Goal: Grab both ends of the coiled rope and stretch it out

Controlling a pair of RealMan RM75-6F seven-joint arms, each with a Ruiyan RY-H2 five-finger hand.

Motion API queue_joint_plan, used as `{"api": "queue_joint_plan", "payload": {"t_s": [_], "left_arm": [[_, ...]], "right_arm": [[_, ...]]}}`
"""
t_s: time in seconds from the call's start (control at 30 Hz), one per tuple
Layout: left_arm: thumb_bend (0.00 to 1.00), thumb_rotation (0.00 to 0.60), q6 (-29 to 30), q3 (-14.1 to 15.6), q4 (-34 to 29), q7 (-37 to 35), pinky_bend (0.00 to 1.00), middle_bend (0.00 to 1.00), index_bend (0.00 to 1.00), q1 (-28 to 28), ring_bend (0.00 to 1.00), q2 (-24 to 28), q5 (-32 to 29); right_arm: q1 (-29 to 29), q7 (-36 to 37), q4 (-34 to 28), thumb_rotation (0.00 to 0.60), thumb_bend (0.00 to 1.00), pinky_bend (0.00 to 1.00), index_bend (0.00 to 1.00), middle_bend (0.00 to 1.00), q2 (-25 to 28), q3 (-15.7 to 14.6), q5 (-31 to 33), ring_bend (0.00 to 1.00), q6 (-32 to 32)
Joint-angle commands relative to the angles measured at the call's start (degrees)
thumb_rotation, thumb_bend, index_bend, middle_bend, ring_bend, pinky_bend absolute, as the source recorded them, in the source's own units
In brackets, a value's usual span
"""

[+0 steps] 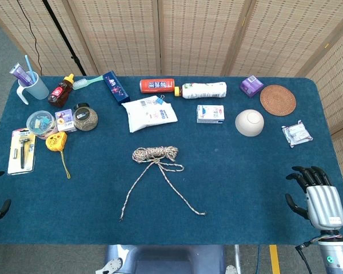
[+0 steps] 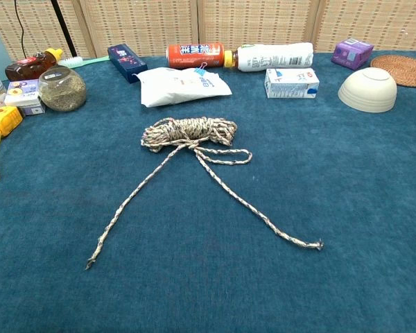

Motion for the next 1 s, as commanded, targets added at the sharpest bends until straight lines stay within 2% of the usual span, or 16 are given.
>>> {"api": "queue_joint_plan", "payload": {"t_s": [0.03, 0.6, 1.0], "left_arm": [[0.27, 0.600, -0.1, -0.1, -0.1, 0.1, 0.00, 0.09, 0.23, -0.1, 0.07, 0.0, 0.1], [0.27, 0.600, -1.3, -0.3, -1.1, 1.5, 0.00, 0.10, 0.23, -1.2, 0.08, 1.0, 1.3], [0.27, 0.600, -1.8, -0.4, -2.7, 1.9, 0.00, 0.12, 0.24, -1.9, 0.10, 2.8, 2.8]], "right_arm": [[0.1, 0.1, 0.1, 0.600, 0.36, 0.15, 0.36, 0.25, 0.0, 0.0, 0.0, 0.24, -0.1], [0.1, 0.9, 0.4, 0.600, 0.36, 0.16, 0.36, 0.25, -0.2, -0.3, 0.1, 0.25, -0.4], [1.7, 1.8, -0.8, 0.600, 0.36, 0.16, 0.36, 0.27, 0.4, -0.7, -2.5, 0.25, -2.1]]}}
